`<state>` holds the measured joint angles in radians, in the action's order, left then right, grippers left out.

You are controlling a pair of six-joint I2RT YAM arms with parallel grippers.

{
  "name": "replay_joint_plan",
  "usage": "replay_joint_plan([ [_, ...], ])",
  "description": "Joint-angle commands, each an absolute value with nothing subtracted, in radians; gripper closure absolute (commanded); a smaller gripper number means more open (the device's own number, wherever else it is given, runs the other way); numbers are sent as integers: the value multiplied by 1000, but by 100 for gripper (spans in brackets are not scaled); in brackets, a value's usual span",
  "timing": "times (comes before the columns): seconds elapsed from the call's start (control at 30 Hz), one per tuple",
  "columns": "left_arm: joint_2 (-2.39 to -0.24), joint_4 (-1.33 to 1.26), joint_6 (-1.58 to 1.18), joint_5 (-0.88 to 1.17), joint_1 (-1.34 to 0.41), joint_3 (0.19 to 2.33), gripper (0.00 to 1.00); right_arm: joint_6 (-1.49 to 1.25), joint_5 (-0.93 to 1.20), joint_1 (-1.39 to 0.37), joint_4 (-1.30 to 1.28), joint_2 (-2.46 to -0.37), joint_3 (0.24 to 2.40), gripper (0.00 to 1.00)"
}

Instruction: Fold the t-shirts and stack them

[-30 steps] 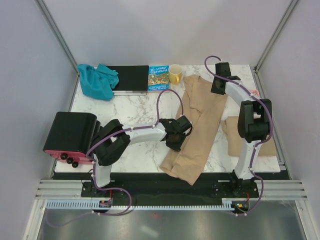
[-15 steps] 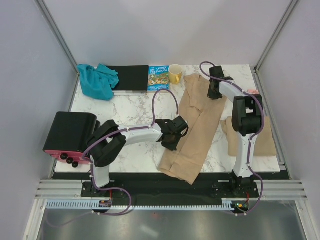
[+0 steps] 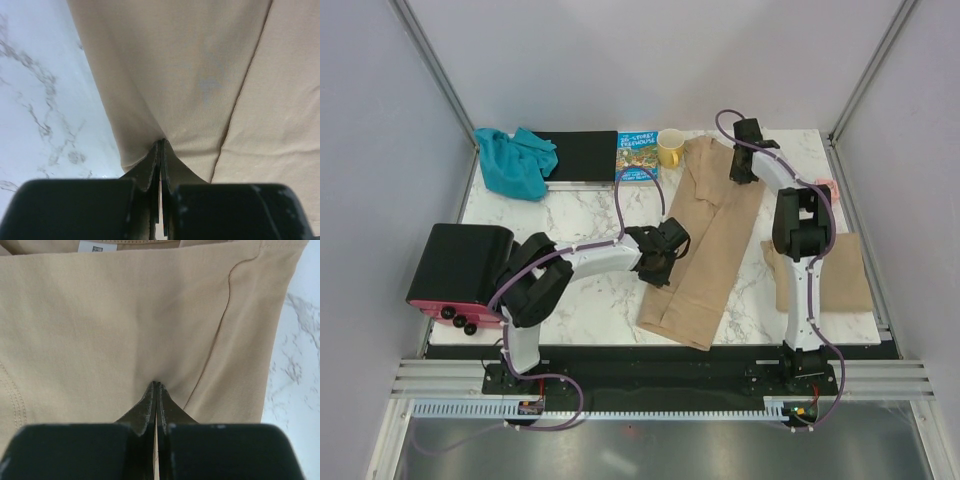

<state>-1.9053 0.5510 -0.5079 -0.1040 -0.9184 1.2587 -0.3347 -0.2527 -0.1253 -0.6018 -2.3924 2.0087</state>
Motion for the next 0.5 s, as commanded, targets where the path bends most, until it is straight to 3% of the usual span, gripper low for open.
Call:
replay_joint_plan([
  [0.0,-1986,612,-508,-137,-882,1302,98,-310,-220,-120,-598,-2496,2131,100],
  [0.07,-1983,609,-499,-126,-877,1313,98,-304,-212,-117,-591,-2482,2122,85],
  [0.1,-1973,588,-497,-126,-877,1307,96,-301,-209,-117,-547,-2430,2087,83],
  [0.13,-1939,574,-497,-126,-877,1298,87,-302,-207,-117,-502,-2389,2038,77],
  [0.2,-1890,531,-491,-114,-874,1255,81,-305,-195,-117,-370,-2254,1883,67],
  [0.27,-1824,479,-482,-88,-867,1230,74,-305,-183,-117,-301,-2147,1797,65],
  [0.47,-1695,468,-437,-81,-858,1190,73,-327,-115,-117,-296,-1938,1729,65],
])
